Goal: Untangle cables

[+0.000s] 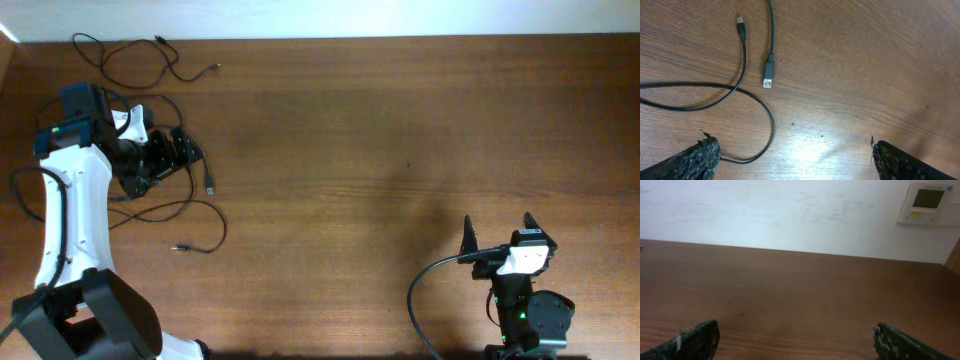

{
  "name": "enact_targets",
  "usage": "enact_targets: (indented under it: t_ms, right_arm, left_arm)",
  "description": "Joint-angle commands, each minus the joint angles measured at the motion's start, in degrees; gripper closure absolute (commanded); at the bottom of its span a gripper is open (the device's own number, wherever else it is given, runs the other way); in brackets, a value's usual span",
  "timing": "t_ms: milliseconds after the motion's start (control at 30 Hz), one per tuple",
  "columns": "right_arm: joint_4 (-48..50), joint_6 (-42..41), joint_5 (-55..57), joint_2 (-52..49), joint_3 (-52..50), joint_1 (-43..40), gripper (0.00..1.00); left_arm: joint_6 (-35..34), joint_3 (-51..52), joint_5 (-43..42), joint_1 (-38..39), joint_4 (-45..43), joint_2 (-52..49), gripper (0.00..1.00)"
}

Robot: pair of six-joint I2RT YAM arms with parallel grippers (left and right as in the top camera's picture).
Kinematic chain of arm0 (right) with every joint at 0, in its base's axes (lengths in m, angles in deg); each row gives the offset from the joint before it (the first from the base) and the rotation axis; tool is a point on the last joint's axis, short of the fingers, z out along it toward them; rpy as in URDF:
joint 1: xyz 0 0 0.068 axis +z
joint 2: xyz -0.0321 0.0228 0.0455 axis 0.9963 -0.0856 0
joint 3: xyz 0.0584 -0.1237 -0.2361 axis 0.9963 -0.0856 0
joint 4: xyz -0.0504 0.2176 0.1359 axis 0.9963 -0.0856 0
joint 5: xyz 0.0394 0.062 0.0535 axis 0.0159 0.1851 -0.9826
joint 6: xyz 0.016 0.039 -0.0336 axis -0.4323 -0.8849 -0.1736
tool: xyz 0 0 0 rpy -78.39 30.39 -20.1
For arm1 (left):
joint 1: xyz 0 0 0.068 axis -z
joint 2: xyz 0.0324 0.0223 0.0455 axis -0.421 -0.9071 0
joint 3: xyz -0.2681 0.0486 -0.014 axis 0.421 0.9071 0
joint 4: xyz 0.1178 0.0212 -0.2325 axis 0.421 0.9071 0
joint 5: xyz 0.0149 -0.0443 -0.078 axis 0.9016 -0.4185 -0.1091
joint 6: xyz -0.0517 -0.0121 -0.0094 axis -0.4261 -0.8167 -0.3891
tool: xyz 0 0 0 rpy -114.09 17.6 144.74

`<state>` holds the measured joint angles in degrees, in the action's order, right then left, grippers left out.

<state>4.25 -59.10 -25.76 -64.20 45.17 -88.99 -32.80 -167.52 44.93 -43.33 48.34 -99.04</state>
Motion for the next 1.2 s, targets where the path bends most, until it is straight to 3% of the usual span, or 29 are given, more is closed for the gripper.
enact_targets:
  t_ms: [0,1067,1167]
  right_arm:
    - [-0.98,-2.84,3.82,0.61,-0.26,0.46,0.02]
    - [-0.61,-2.8,3.08,0.61,-0.28,0.5,0.01]
    - [-0.61,-2.8,3.1,0.61,-0.28,0.5,0.02]
  left_arm:
    - [0.48,-0.26,0.39,-0.09,0.07,0.24,0.01]
    - [0.48,-0.26,0.42,-0.09,0.07,0.24,0.01]
    - [0.52,-0.26,3.98,-0.09,1.18,0.24,0.01]
